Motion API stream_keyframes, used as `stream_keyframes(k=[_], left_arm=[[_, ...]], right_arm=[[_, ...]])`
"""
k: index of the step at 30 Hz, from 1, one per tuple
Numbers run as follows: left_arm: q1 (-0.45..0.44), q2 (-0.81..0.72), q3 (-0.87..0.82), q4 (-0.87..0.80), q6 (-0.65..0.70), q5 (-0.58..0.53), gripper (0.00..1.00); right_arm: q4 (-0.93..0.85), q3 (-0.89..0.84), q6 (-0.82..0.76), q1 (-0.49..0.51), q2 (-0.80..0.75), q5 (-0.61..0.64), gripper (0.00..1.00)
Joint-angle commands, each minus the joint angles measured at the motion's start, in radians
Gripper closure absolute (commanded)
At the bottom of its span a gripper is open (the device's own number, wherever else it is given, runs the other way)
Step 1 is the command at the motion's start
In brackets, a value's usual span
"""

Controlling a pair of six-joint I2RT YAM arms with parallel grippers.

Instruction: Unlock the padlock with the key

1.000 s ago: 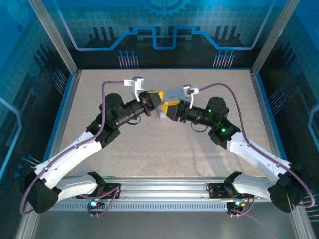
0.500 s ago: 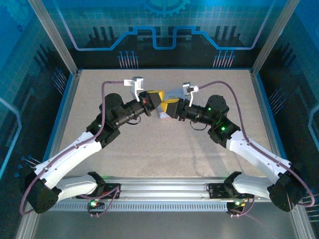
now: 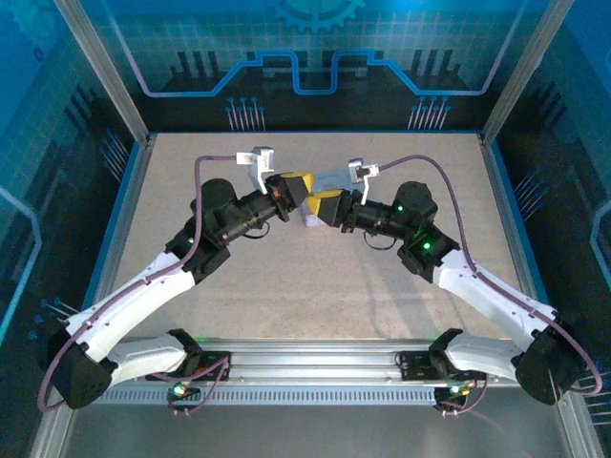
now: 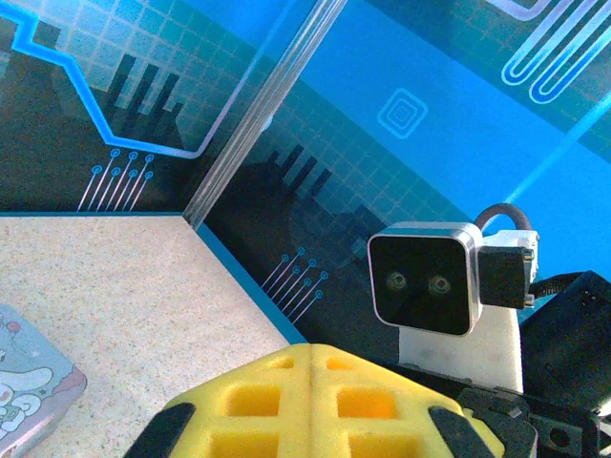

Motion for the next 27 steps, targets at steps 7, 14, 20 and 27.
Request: stream_keyframes(k=[7, 14, 20, 27], left_arm=[[0.005, 0.004, 0.000, 0.013, -0.024, -0.014, 1.00], [0.010, 0.000, -0.004, 0.016, -0.030, -0.014, 1.00], [0.017, -0.012, -0.009, 0.015, -0.030, -0.018, 0.90], [0.051, -0.034, -0.008, -0.044, -0.019, -0.024, 0.42]], right_arm=[[0.012, 0.029, 0.009, 0.013, -0.003, -0.004, 0.87], [0.002, 0.024, 0.011, 0.011, -0.004, 0.003, 0.96], [-0.050, 0.026, -0.019, 0.007, -0.020, 0.022, 1.00], [-0.272, 0.032, -0.127, -0.004, -0.076, 0.078, 1.00]])
